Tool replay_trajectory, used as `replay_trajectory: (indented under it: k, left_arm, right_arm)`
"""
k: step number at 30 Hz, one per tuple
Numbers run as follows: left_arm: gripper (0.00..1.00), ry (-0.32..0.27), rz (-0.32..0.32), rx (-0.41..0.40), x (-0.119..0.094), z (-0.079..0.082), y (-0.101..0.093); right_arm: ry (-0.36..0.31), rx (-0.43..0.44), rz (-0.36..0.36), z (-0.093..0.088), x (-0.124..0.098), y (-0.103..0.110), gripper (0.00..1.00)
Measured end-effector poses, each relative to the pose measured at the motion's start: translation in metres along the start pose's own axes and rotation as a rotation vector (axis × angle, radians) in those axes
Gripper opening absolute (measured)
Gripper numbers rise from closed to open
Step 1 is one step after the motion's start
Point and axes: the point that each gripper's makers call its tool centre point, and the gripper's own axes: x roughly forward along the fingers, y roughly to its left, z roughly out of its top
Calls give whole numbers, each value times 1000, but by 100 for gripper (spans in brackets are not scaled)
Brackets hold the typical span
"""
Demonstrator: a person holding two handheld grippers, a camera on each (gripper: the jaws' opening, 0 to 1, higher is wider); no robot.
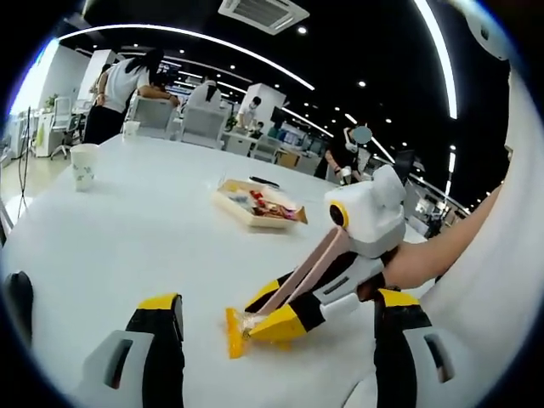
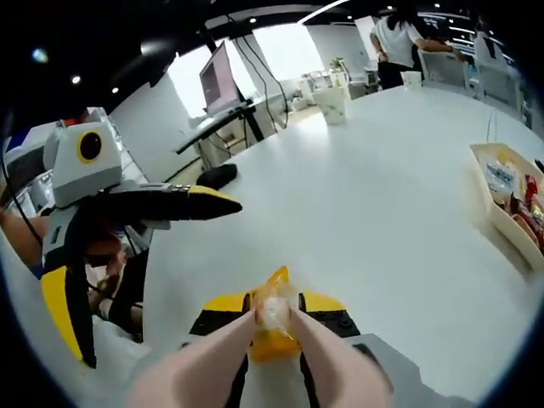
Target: Place the target food into the container with the food tongs after gripping and lifting it, then release it inside without dropping or visibly crushing the food.
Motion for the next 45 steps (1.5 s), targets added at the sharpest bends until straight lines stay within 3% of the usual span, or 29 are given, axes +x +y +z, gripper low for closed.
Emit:
replay_trajectory:
  k: [4, 18, 24, 30, 31, 45]
  left_arm:
    - [92, -18, 3, -20, 2, 1, 2]
    - [92, -44, -8, -15, -1, 11, 1]
    - [92, -58, -14, -22, -1, 17, 0]
    - [93, -71, -21, 31, -1, 29, -3]
    - [93, -72, -22, 31, -1, 29, -3]
    - [93, -72, -39, 43, -4, 26, -9]
  right_arm:
    - [36, 4, -10, 1, 2, 1, 21]
    - [30, 29, -37, 3, -1, 5, 21]
    - [-20, -5, -38, 20, -14, 11, 21]
    - [-50, 40, -51, 20, -24, 8, 21]
    - [-61, 69, -47, 21, -25, 9, 21]
    - [-102, 73, -77, 26, -41, 6, 21]
